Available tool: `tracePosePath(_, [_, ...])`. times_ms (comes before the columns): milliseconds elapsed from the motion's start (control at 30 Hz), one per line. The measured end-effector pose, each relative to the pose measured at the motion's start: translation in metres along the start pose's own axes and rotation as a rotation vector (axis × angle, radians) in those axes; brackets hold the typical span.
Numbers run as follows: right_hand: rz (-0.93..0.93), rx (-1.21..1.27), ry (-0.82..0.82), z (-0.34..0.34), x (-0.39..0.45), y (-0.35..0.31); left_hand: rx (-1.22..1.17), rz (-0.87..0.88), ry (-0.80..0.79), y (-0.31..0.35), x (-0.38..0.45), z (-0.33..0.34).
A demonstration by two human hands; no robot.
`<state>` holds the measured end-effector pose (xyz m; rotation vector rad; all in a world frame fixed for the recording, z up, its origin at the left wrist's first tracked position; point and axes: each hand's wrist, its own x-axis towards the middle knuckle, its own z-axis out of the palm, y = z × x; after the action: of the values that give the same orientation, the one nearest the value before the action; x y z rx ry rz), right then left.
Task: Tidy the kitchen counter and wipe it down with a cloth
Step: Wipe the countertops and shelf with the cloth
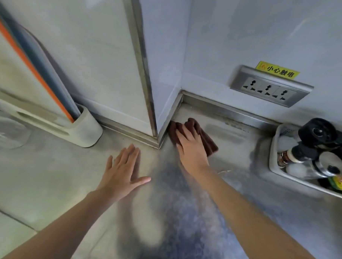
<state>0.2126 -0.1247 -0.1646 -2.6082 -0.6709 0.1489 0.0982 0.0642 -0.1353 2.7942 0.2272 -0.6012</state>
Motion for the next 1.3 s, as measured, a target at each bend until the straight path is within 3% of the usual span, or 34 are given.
tracePosePath(100, [-0.195, -0.103, -0.092, -0.008, -0.030, 0.023, -0.052, -0.034, 0.050, -0.012, -0.021, 0.001])
tracePosePath(200, [-0.011, -0.066, -0.107, -0.008, -0.023, 0.022, -0.125, -0.083, 0.046, -0.021, -0.041, 0.005])
tracePosePath(300, [0.184, 0.048, -0.043, 0.019, -0.040, -0.032, -0.180, -0.117, 0.075, -0.033, -0.061, 0.014])
tracePosePath(400, [-0.113, 0.028, -0.125, 0.053, -0.094, -0.085, -0.181, -0.140, 0.076, -0.048, -0.081, 0.025])
tracePosePath(500, [-0.377, -0.102, -0.150, 0.045, -0.103, -0.069, -0.199, -0.186, 0.034, -0.065, -0.101, 0.031])
tracePosePath(567, [-0.214, -0.116, -0.087, 0.032, -0.091, -0.047, -0.226, -0.221, 0.061, -0.077, -0.113, 0.031])
tracePosePath(633, [0.126, -0.020, -0.010, 0.031, -0.083, -0.037, -0.245, -0.251, 0.098, -0.091, -0.124, 0.030])
tracePosePath(700, [0.296, -0.005, 0.041, 0.044, -0.088, -0.069, -0.255, -0.277, 0.104, -0.106, -0.135, 0.031])
tracePosePath(767, [0.178, 0.003, -0.009, 0.067, -0.105, -0.127, -0.271, -0.297, 0.095, -0.119, -0.144, 0.036])
tracePosePath(833, [-0.080, -0.021, -0.117, 0.090, -0.128, -0.173, -0.274, -0.311, 0.087, -0.131, -0.153, 0.042])
tracePosePath(933, [-0.297, -0.086, -0.133, 0.096, -0.131, -0.169, -0.298, -0.346, 0.104, -0.148, -0.165, 0.045])
tracePosePath(1000, [-0.233, -0.109, -0.083, 0.080, -0.123, -0.146, -0.316, -0.380, 0.124, -0.161, -0.173, 0.043])
tracePosePath(1100, [0.217, -0.049, 0.031, 0.069, -0.123, -0.119, -0.261, -0.504, 0.145, -0.181, -0.186, 0.044])
tracePosePath(1167, [0.330, -0.038, 0.057, 0.078, -0.122, -0.142, -0.228, -0.573, 0.116, -0.192, -0.195, 0.045])
tracePosePath(1300, [-0.013, 0.003, -0.058, 0.124, -0.136, -0.229, -0.158, -0.546, 0.112, -0.202, -0.199, 0.046])
